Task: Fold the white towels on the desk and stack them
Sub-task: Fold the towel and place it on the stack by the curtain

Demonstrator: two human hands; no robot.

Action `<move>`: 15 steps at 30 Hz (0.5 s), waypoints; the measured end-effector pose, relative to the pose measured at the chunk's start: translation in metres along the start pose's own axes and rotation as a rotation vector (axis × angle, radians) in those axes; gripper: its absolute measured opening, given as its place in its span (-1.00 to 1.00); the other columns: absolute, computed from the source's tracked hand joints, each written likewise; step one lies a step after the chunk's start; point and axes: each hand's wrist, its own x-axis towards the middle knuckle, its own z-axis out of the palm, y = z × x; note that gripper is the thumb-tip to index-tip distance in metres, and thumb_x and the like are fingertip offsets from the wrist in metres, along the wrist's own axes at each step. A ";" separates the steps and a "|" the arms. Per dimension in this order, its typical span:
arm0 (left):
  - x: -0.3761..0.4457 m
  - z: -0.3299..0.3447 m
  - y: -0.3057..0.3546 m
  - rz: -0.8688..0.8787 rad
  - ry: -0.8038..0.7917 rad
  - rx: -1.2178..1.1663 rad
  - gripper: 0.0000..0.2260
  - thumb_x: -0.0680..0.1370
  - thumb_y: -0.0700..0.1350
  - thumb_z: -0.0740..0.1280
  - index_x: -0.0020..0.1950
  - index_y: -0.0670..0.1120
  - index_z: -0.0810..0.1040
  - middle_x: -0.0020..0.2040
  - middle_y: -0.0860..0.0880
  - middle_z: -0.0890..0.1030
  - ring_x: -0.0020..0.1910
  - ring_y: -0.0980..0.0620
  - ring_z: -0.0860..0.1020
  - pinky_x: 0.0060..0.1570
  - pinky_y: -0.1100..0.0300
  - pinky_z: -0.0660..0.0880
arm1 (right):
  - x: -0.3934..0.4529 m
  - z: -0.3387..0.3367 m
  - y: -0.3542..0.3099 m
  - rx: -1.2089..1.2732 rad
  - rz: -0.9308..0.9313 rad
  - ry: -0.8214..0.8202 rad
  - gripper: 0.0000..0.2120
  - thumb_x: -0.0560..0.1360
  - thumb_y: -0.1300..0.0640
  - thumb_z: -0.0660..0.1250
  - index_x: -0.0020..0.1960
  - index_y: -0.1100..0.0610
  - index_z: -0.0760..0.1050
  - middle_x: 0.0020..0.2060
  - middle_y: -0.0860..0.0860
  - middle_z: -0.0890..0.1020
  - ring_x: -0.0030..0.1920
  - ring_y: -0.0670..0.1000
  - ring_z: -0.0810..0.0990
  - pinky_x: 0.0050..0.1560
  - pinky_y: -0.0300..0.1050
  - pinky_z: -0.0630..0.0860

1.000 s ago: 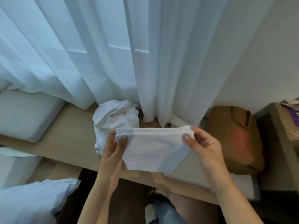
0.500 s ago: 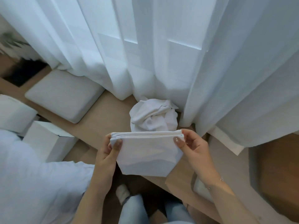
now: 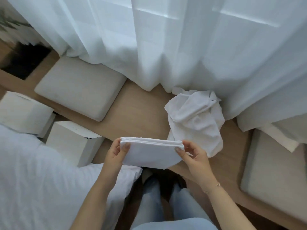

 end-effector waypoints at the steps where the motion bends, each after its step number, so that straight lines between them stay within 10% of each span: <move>1: 0.009 -0.007 -0.003 -0.023 -0.004 0.002 -0.64 0.51 0.27 0.32 0.19 0.09 0.55 0.13 0.02 0.65 0.05 0.11 0.61 -0.03 0.16 0.58 | 0.008 0.007 0.005 0.002 0.014 0.002 -0.88 0.50 0.10 0.41 0.03 0.03 0.60 -0.07 -0.05 0.68 0.00 -0.01 0.62 0.00 -0.17 0.56; 15: 0.307 -0.073 -0.097 -0.179 0.000 -0.064 -0.56 0.50 0.22 0.36 0.22 -0.06 0.54 0.14 -0.05 0.67 0.09 0.03 0.64 0.00 0.15 0.53 | 0.296 0.098 0.107 -0.110 0.125 0.032 -0.81 0.53 0.07 0.38 0.11 0.11 0.59 -0.01 0.04 0.67 0.05 0.06 0.62 0.09 -0.16 0.57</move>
